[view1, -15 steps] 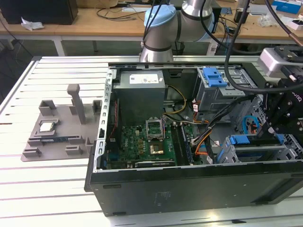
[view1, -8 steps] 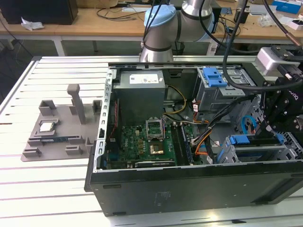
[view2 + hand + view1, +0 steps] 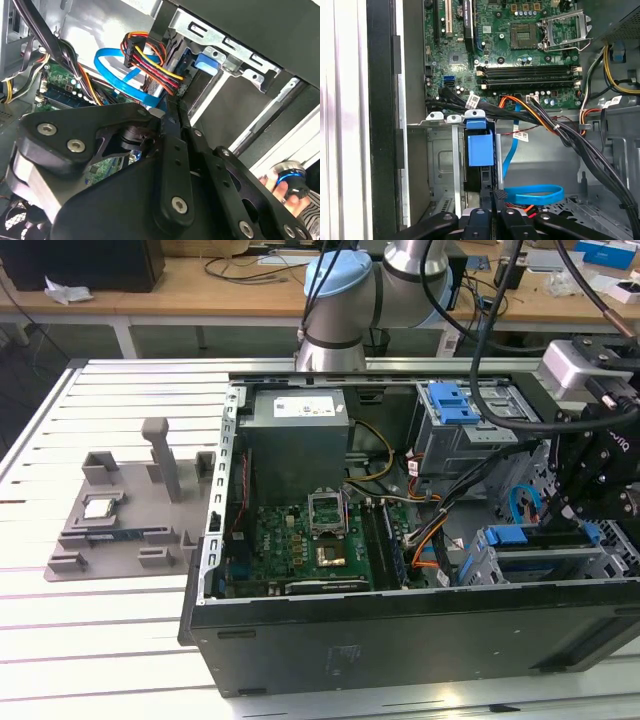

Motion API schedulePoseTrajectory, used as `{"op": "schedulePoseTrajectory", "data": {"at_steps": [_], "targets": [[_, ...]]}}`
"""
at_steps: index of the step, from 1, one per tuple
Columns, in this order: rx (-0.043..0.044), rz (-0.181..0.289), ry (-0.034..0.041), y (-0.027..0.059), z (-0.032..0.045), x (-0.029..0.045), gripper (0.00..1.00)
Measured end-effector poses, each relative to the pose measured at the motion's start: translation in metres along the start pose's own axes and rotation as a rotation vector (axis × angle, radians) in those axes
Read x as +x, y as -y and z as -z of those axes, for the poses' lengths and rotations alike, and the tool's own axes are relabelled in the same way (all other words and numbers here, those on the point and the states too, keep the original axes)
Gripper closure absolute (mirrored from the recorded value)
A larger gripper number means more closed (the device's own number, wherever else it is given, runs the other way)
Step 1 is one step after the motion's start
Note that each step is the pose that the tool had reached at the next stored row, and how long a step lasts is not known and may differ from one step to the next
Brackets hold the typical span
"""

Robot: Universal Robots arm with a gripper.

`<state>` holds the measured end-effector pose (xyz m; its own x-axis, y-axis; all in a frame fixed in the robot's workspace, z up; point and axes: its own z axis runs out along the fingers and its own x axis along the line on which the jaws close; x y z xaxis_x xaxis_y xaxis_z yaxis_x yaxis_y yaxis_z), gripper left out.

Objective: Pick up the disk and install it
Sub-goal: 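Insert the second disk wire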

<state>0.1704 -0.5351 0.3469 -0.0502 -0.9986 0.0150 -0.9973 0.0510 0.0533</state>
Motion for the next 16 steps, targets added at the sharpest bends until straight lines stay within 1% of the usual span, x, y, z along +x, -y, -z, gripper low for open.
{"op": "schedulePoseTrajectory", "data": {"at_steps": [3, 5, 7, 8, 9, 10, 16], "targets": [[0.0001, 0.0, -0.0001, -0.0008, 0.0132, -0.0005, 0.84], [0.0001, 0.0, -0.0002, -0.0012, 0.0205, -0.0018, 0.84], [0.0001, 0.0, -0.0001, -0.0015, 0.0262, -0.002, 0.85], [0.0001, 0.0, -0.0002, -0.0018, 0.0306, -0.002, 0.9], [0.0001, 0.0, -0.0002, -0.0018, 0.0315, -0.002, 0.9], [0.0, 0.0, 0.0008, -0.0018, 0.0316, -0.002, 0.9], [0.0001, 0.0, 0.0007, -0.0018, 0.0317, -0.002, 0.9]]}}
